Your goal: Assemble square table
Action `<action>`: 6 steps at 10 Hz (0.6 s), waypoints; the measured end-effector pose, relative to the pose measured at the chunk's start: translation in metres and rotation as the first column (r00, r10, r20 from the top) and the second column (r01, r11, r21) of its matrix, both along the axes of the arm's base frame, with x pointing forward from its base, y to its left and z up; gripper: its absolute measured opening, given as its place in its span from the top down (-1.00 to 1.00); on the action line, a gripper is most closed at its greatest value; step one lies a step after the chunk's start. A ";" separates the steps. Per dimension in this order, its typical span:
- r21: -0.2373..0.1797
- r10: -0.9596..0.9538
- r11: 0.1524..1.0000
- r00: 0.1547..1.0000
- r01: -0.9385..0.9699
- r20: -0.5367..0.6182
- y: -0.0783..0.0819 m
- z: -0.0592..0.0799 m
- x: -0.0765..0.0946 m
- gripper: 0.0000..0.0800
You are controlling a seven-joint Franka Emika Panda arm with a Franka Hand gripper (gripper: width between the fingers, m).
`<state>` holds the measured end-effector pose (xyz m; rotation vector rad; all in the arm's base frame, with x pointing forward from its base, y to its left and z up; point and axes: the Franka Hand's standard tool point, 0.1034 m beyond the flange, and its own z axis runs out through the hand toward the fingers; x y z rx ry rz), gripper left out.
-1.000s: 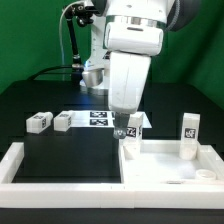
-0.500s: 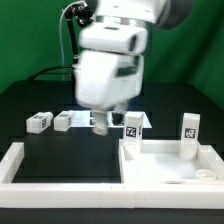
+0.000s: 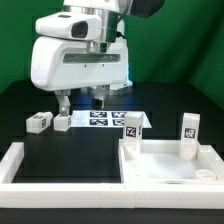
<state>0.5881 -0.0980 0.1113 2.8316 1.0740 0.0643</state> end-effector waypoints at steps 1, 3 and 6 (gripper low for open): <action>0.011 -0.081 0.997 0.997 0.081 0.006 0.001 0.000 0.000 -0.62; 0.051 -0.244 0.969 0.970 0.243 0.018 -0.012 -0.008 -0.021 -0.62; 0.076 -0.520 0.848 0.851 0.525 -0.076 -0.040 -0.031 -0.097 -0.62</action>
Offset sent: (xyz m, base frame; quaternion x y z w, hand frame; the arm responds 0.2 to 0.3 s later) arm -0.0922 -0.0535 -0.0133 0.0501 -0.0095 0.2635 0.9633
